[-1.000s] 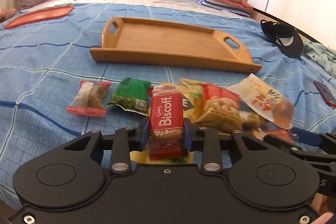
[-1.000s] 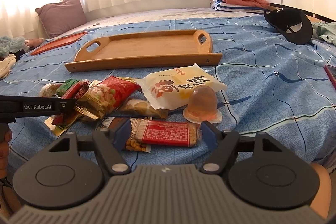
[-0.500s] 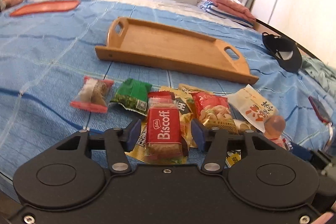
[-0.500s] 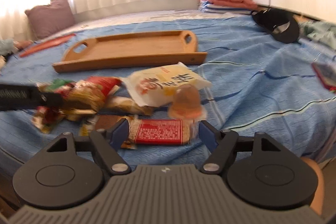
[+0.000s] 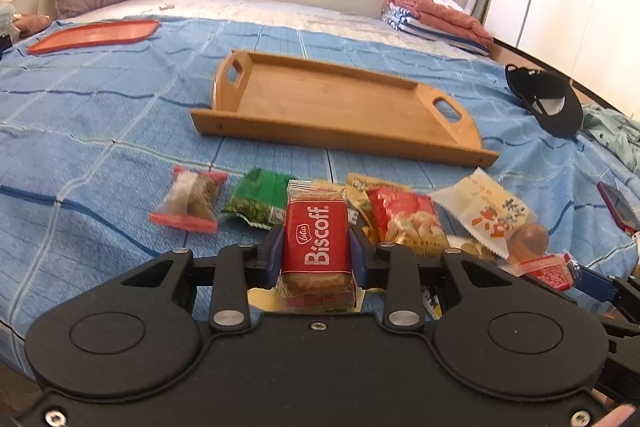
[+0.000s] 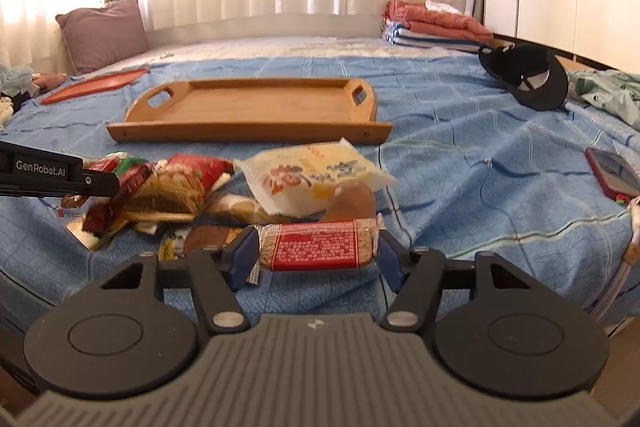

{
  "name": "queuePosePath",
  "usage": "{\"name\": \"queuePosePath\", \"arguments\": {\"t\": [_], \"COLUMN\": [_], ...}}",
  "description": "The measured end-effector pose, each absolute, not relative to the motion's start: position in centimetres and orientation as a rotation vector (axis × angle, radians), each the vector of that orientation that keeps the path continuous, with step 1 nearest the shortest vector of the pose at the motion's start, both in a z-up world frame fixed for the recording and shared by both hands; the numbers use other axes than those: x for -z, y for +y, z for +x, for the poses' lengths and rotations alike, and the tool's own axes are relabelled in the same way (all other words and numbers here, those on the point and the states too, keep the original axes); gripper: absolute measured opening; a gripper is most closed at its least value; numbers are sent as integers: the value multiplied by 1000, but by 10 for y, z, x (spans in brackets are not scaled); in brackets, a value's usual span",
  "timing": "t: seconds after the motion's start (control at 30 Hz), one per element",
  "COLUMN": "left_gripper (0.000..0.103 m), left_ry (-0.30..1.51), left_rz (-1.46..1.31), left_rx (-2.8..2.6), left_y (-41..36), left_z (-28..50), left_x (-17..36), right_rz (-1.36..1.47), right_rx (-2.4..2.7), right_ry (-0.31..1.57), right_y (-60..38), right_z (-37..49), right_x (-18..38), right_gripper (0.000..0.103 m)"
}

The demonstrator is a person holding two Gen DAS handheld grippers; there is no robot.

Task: Organize snacks
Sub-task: 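Carry the Biscoff packet and red bar onto the wooden tray with both tools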

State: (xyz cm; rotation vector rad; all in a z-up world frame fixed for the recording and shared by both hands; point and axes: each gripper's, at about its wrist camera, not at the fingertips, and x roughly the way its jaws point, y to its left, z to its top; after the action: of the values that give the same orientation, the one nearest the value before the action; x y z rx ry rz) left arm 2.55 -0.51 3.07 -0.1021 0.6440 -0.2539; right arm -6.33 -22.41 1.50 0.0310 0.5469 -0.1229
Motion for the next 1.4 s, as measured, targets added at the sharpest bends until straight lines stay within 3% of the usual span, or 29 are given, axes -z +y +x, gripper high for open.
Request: {"name": "queuePosePath", "arguments": {"t": [0.53, 0.9, 1.13, 1.4], "left_gripper": [32, 32, 32, 32], "left_ry": [607, 637, 714, 775], "left_rz": [2, -62, -86, -40], "left_rx": [259, 298, 278, 253], "left_y": [-12, -16, -28, -52], "left_z": [54, 133, 206, 272], "left_x": [-85, -128, -125, -78], "right_rz": [167, 180, 151, 176], "right_rx": [40, -25, -85, -101], "right_ry": [469, 536, 622, 738], "right_y": [-260, -296, -295, -298], "right_z": [-30, 52, 122, 196], "right_x": [-82, -124, -134, -98], "right_gripper": [65, 65, 65, 65]}}
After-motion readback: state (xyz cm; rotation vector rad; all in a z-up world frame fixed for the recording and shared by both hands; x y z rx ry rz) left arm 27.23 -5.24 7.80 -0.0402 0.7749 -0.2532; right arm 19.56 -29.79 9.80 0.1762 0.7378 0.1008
